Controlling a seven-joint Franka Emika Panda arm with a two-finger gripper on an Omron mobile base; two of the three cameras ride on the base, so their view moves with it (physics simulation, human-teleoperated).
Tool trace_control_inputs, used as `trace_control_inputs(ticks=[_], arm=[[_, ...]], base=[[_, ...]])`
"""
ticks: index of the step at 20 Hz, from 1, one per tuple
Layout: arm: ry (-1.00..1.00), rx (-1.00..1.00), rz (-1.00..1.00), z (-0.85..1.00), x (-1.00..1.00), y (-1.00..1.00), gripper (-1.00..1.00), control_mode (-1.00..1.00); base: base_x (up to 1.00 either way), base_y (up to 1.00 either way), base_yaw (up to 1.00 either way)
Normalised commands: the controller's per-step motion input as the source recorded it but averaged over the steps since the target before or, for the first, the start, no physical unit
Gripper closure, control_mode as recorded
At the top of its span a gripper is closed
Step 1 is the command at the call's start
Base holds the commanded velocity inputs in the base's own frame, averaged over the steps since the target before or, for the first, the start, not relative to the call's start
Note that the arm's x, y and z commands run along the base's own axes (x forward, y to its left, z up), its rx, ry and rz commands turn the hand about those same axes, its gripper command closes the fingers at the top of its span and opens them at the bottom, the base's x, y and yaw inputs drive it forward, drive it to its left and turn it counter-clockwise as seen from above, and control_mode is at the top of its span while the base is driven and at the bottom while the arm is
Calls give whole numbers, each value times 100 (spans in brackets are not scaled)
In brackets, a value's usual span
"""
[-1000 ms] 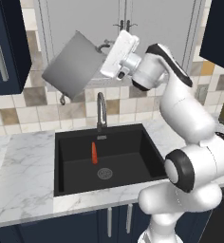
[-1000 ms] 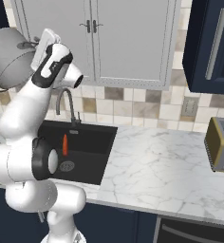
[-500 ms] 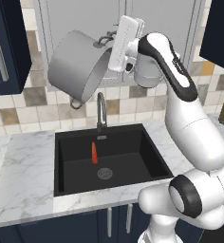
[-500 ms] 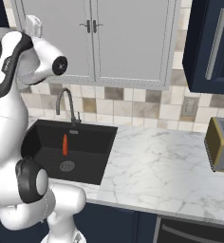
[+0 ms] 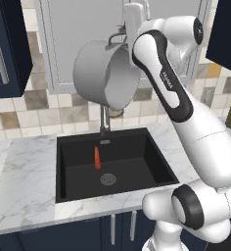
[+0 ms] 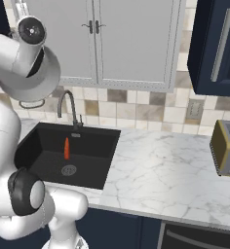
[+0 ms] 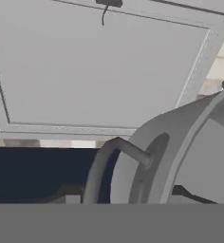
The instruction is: Dump the carrot from the pot into the sink. Then turn on the water and wash the carrot. Then turn off the water and put the carrot back in the pot.
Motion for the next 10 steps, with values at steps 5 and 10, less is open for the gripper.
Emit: trace_control_inputs(ticks=[5,10], arm=[[18,-41,-17,29,-9,-60,100,-100],[16,-40,-6,10,0,-61,100,-100]], base=[[0,0,0],[0,0,0]])
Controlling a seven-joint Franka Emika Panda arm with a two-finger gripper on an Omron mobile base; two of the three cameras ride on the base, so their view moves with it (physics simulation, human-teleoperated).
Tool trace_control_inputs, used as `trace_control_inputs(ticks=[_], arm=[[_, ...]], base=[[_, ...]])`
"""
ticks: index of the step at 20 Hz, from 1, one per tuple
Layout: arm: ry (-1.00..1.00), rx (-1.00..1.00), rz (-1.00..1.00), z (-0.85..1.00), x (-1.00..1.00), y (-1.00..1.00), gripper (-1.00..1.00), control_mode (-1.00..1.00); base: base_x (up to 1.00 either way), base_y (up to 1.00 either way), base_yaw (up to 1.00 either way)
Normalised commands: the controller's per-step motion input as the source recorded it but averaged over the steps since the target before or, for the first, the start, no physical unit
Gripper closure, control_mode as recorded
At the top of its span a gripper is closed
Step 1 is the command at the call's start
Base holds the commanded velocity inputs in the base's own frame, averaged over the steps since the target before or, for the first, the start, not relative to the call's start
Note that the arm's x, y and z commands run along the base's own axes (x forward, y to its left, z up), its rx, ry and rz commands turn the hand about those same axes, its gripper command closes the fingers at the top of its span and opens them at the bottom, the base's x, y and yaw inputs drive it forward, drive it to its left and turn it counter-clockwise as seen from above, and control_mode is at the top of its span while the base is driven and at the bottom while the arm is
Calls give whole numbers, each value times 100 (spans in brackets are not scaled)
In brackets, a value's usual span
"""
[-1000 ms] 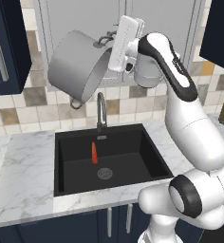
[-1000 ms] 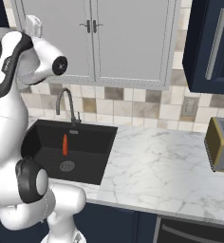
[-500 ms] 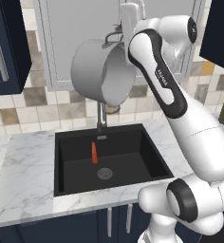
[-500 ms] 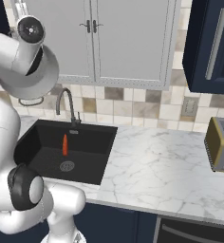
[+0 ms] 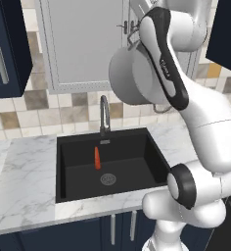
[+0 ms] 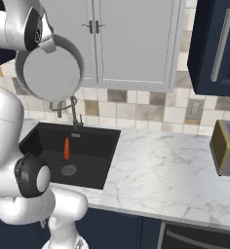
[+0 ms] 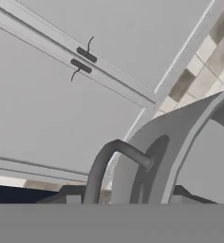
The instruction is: Dump the carrot from the pot into the sink. Then turn on the water and wash the carrot. Then turn off the water and put the carrot back in the pot.
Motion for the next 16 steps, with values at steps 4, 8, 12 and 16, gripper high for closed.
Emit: trace_control_inputs(ticks=[4,8,12,16], arm=[[17,-37,0,-1,0,-53,100,-100],[15,-30,9,-19,0,-53,100,-100],[9,-24,17,-35,0,-48,100,-100],[5,-18,14,-59,0,-42,100,-100]], base=[[0,0,0],[0,0,0],[0,0,0],[0,0,0]])
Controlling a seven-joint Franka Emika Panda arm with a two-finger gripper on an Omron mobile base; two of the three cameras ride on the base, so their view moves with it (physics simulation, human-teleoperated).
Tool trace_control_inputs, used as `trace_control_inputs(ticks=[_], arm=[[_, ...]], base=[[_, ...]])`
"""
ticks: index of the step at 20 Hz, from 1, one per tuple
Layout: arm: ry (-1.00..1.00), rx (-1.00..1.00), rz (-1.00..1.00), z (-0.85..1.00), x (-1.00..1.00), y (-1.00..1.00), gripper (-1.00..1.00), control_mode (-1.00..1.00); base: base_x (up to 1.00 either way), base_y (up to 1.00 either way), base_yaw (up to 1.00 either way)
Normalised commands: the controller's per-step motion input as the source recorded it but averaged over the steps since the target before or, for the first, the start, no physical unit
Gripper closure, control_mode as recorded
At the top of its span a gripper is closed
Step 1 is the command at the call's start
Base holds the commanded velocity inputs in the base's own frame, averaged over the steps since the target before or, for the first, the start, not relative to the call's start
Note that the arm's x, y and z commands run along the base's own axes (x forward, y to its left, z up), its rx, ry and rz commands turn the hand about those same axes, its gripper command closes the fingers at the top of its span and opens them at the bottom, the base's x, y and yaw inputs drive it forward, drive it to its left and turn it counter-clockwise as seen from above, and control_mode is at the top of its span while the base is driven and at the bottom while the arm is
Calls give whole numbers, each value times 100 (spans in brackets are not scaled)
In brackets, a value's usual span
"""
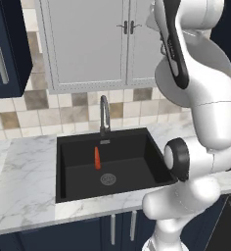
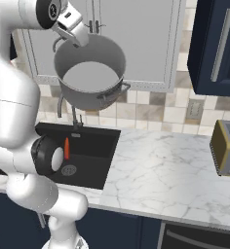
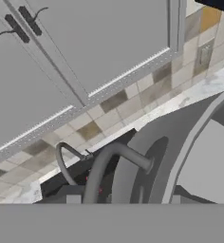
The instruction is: Dump the carrot from the pot into the sink. Then turn on the water and wash the carrot. Then turn off the water and put the carrot back in the pot.
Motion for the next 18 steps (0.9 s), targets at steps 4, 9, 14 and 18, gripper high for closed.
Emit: trace_control_inputs(ticks=[4,9,14,18], arm=[[0,-10,10,-80,0,-42,100,-100],[0,-5,5,-85,-8,-40,100,-100],[0,-8,1,-74,-4,-33,100,-100],[0,-10,0,-65,0,-32,100,-100]], base=[[0,0,0],[0,0,0],[0,0,0],[0,0,0]])
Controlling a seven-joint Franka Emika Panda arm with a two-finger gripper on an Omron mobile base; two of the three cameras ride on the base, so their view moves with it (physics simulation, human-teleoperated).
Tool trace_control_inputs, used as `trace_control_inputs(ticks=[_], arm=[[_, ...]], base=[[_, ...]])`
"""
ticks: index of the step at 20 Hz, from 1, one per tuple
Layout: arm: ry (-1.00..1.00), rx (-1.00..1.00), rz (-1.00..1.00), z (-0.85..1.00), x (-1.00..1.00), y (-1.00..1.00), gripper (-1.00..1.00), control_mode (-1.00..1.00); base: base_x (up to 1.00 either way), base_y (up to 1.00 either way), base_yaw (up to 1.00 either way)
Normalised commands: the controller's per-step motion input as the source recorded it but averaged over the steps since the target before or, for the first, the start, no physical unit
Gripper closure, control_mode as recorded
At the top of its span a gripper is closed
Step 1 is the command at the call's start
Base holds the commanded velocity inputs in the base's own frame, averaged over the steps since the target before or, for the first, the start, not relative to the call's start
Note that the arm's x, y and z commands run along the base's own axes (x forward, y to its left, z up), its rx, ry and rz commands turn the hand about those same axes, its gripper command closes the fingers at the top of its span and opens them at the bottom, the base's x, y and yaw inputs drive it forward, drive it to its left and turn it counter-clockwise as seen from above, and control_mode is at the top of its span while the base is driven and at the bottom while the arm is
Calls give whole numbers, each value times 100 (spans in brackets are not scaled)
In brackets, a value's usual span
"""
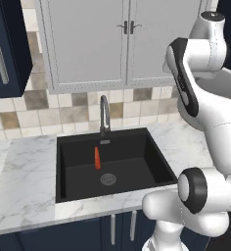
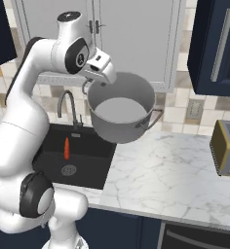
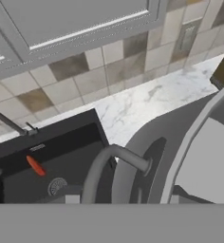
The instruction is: Dump the carrot from the pot into the sink. Then turn on the water and wash the carrot. Then turn off the water and put the carrot back in the pot.
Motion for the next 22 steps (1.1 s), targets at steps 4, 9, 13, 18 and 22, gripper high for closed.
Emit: trace_control_inputs(ticks=[4,9,13,18,22], arm=[[0,-10,0,-54,0,-36,100,-100],[16,-8,1,-49,0,-39,100,-100],[18,-7,4,-55,0,-36,100,-100],[20,-2,5,-63,-1,-32,100,-100],[12,0,11,-51,-8,-26,100,-100]], base=[[0,0,0],[0,0,0],[0,0,0],[0,0,0],[0,0,0]])
